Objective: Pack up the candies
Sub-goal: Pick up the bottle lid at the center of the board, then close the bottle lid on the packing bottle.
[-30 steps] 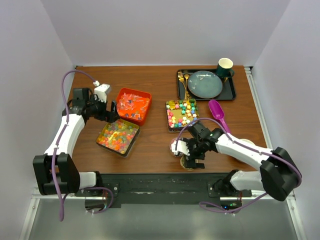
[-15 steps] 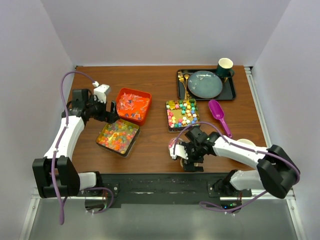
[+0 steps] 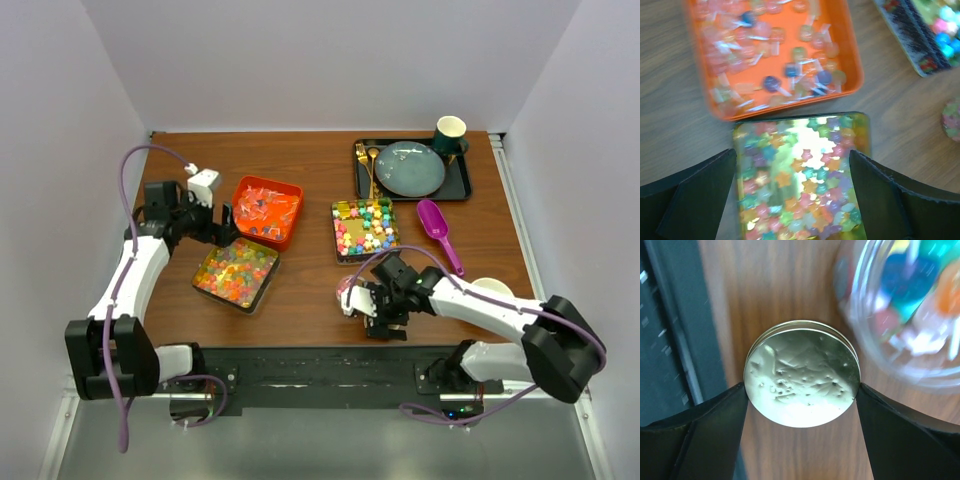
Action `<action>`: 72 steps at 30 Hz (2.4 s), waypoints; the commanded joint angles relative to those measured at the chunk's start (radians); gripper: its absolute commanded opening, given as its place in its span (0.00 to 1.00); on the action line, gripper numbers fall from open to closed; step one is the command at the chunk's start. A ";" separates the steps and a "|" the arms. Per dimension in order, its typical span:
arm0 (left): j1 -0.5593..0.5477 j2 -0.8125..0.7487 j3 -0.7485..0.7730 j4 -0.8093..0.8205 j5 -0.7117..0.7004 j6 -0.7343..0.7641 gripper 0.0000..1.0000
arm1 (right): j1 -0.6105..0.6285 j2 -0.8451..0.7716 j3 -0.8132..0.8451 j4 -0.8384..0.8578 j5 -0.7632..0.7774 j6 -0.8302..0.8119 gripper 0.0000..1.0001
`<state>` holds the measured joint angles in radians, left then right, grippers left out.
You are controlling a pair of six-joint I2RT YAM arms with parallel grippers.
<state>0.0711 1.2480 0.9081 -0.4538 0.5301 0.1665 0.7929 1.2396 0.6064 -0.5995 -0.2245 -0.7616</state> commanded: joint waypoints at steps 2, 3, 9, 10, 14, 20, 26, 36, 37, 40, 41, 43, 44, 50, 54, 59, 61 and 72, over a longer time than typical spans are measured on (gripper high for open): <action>-0.280 -0.114 -0.122 0.197 0.115 0.055 1.00 | 0.003 -0.130 0.116 -0.250 0.007 0.063 0.76; -0.322 -0.139 -0.150 0.243 0.143 0.030 1.00 | 0.002 -0.156 0.128 -0.276 0.008 0.073 0.76; -0.701 -0.134 -0.316 0.590 -0.031 -0.113 1.00 | -0.017 -0.288 0.203 -0.373 0.145 0.123 0.78; -0.733 -0.127 -0.354 0.671 -0.073 -0.155 1.00 | -0.023 -0.290 0.239 -0.385 0.157 0.128 0.78; -0.891 -0.072 -0.457 0.903 -0.174 -0.193 0.99 | -0.073 -0.256 0.338 -0.385 0.154 0.186 0.77; -0.970 0.072 -0.623 1.326 -0.311 -0.081 0.99 | -0.165 -0.151 0.476 -0.387 0.070 0.243 0.77; -1.014 0.284 -0.632 1.564 -0.242 -0.016 1.00 | -0.169 -0.040 0.553 -0.370 0.016 0.272 0.77; -1.034 0.634 -0.561 1.856 -0.202 0.008 1.00 | -0.167 0.046 0.556 -0.345 -0.071 0.182 0.77; -1.036 0.666 -0.546 1.914 -0.211 0.005 1.00 | -0.162 0.049 0.552 -0.352 -0.076 0.168 0.77; -1.048 0.798 -0.503 2.018 -0.245 0.008 1.00 | -0.139 0.051 0.526 -0.362 -0.062 0.105 0.77; -1.051 0.829 -0.491 2.044 -0.263 0.010 1.00 | -0.139 0.049 0.520 -0.359 -0.061 0.088 0.77; -1.056 0.910 -0.465 2.104 -0.324 -0.002 1.00 | -0.139 0.046 0.503 -0.355 -0.052 0.088 0.78; -1.057 0.929 -0.457 2.113 -0.332 -0.001 1.00 | -0.139 0.046 0.503 -0.359 -0.055 0.087 0.78; -1.057 0.972 -0.491 2.166 -0.302 -0.004 0.96 | -0.139 0.058 0.466 -0.372 -0.091 0.067 0.79; -1.056 0.911 -0.526 2.152 -0.295 -0.007 0.97 | -0.139 0.092 0.449 -0.315 -0.088 0.039 0.79; -1.044 0.857 -0.571 2.133 -0.249 -0.004 1.00 | -0.130 0.156 0.446 -0.249 -0.110 0.019 0.79; -1.041 0.857 -0.572 2.133 -0.239 -0.004 1.00 | -0.110 0.179 0.458 -0.227 -0.104 0.047 0.79; -1.039 0.930 -0.534 2.172 -0.239 -0.010 0.96 | -0.063 0.248 0.454 -0.158 -0.111 0.061 0.79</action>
<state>-0.9691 2.0815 0.3935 1.5124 0.3107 0.0761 0.7158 1.4803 1.0550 -0.8089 -0.3065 -0.7021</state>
